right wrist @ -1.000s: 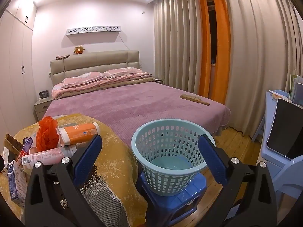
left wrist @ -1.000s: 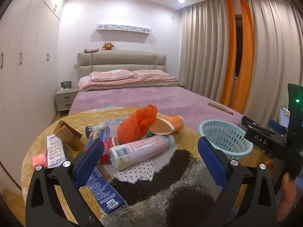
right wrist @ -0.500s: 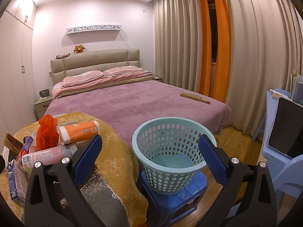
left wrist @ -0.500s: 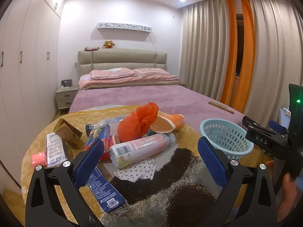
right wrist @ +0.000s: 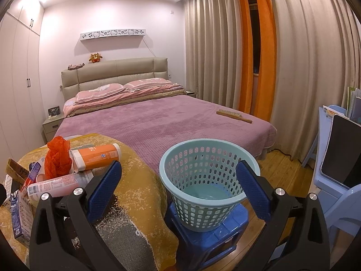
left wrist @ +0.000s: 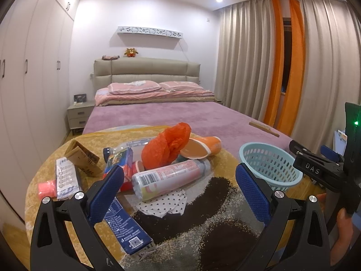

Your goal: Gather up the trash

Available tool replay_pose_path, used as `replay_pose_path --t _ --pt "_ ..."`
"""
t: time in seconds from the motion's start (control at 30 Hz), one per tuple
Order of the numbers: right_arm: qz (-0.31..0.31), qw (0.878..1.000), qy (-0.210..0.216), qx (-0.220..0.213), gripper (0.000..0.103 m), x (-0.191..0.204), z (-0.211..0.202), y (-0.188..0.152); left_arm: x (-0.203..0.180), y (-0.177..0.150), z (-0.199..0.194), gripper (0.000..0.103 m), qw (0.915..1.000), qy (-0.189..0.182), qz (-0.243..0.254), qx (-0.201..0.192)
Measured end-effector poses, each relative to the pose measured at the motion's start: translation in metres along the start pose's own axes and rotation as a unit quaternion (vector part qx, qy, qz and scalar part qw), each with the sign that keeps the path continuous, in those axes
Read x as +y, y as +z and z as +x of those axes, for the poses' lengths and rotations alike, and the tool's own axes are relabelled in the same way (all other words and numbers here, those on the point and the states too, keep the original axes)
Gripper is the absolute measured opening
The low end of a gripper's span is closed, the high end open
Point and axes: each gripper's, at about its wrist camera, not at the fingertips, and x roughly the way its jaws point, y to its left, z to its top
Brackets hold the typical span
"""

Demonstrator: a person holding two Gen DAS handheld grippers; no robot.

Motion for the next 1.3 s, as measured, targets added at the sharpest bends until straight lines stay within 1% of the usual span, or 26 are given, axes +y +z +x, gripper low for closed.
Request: replay_pose_path --t 0.5,0.7,1.17,1.3 --pt "0.000 1.000 0.002 0.006 0.097 0.0028 0.0027 -0.0014 0.0025 -0.0013 -0.0002 0.096 1.0000 0.000 -0.002 0.000" --pt "0.002 1.000 0.004 0.007 0.097 0.0016 0.0026 -0.0018 0.0050 -0.0028 -0.0015 0.096 0.9999 -0.010 -0.008 -0.001" --pt "0.000 1.000 0.006 0.006 0.097 0.0049 0.0028 -0.0027 0.0052 -0.0037 0.0024 0.096 0.9999 -0.006 -0.008 0.005" --pt "0.002 1.000 0.006 0.007 0.097 0.0025 0.0025 -0.0021 0.0074 -0.0040 0.0009 0.096 0.9998 -0.011 -0.012 0.006"
